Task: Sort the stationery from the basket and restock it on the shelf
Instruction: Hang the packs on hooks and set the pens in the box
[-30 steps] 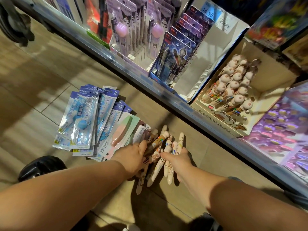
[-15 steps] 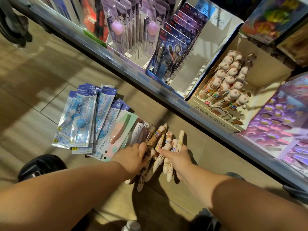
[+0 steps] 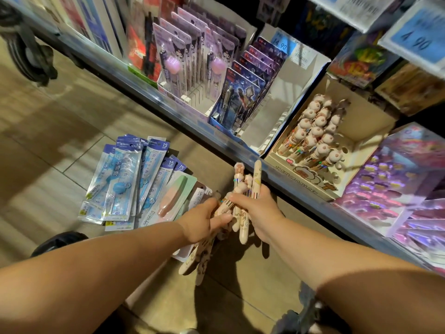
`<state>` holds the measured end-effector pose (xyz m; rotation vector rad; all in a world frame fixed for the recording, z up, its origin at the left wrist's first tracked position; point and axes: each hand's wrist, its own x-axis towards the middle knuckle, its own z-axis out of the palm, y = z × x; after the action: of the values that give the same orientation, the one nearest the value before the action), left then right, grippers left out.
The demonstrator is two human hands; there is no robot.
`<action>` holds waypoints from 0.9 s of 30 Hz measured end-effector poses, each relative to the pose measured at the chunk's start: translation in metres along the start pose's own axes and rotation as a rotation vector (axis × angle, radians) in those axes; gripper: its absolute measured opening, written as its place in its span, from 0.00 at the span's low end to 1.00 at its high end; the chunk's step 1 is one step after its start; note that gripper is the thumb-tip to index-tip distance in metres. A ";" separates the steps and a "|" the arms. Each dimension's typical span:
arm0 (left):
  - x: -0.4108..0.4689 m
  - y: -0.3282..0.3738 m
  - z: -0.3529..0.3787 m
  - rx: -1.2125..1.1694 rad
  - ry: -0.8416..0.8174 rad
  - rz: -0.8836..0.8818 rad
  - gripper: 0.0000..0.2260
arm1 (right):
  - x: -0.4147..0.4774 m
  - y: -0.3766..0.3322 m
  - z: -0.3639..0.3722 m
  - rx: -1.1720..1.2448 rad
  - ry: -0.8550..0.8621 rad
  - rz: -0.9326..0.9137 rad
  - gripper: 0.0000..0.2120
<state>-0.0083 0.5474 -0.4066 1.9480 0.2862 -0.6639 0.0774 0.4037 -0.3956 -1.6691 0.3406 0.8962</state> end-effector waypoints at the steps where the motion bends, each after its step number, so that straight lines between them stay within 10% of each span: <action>1: -0.001 0.004 -0.003 -0.033 0.000 0.014 0.18 | -0.003 -0.010 0.002 0.007 -0.024 -0.019 0.40; 7: -0.006 0.023 -0.019 -0.319 0.093 0.054 0.13 | -0.019 -0.049 0.006 0.028 -0.114 -0.085 0.31; 15: -0.016 0.059 -0.027 -0.698 0.185 0.148 0.34 | -0.063 -0.097 0.005 -0.060 -0.152 -0.156 0.16; 27: -0.032 0.147 0.006 -1.013 0.089 0.299 0.08 | -0.108 -0.135 -0.045 -0.053 -0.109 -0.191 0.13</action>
<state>0.0332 0.4774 -0.2799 1.0087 0.2976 -0.1547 0.1097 0.3787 -0.2217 -1.6624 0.0819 0.8548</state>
